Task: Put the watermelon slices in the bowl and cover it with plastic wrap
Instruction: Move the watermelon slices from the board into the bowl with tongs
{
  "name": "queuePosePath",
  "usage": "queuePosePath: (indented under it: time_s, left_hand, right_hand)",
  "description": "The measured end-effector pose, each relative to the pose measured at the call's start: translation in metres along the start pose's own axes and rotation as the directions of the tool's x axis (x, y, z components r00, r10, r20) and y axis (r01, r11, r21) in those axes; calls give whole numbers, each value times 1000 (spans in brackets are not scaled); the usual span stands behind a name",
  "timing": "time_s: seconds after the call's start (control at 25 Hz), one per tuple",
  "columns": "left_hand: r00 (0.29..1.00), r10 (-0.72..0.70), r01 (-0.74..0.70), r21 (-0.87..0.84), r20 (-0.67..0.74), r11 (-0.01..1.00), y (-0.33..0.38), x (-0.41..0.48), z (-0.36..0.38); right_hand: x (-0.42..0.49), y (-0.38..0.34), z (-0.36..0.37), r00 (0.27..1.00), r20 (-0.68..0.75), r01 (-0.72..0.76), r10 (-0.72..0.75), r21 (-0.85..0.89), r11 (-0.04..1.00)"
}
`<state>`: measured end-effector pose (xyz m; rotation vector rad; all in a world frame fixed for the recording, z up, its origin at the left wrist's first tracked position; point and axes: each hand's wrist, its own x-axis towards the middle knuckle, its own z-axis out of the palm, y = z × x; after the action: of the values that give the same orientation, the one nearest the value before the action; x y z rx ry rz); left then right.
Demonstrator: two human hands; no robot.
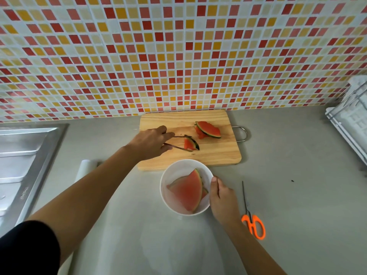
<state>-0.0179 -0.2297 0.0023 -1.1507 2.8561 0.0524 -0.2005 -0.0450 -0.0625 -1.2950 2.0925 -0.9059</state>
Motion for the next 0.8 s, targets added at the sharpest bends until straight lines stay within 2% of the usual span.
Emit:
queuePosePath:
  time_s: [0.16,0.32,0.48,0.56,0.64,0.8]
  left_hand:
    - [996,78,-83,201,37,976,15,19,-22]
    - [988,102,-144,432,119,890,39,45,-44]
    - [970,108,-212,538,218,816,59,65,-59]
    - [963,129,-238,527,236,816,62,67,-61]
    - [968,114,-207,454,223,867,57,64,-59]
    - [984,-12,-8,114,179,993,23,50,-55]
  right_hand:
    - [0,-2,1,999,-28,-15,15,-16,1000]
    - [2,-1,2,1000,1,-31,31,-36,999]
    - [3,-1,2,999,-10,-30,30,-23,999]
    - [2,-2,2,999,-7,-41,41,-15,999]
    - [2,-3,2,999,3,-38,38,-23,999]
    - [1,-2,2,1000,-15,-19,19,-16,1000]
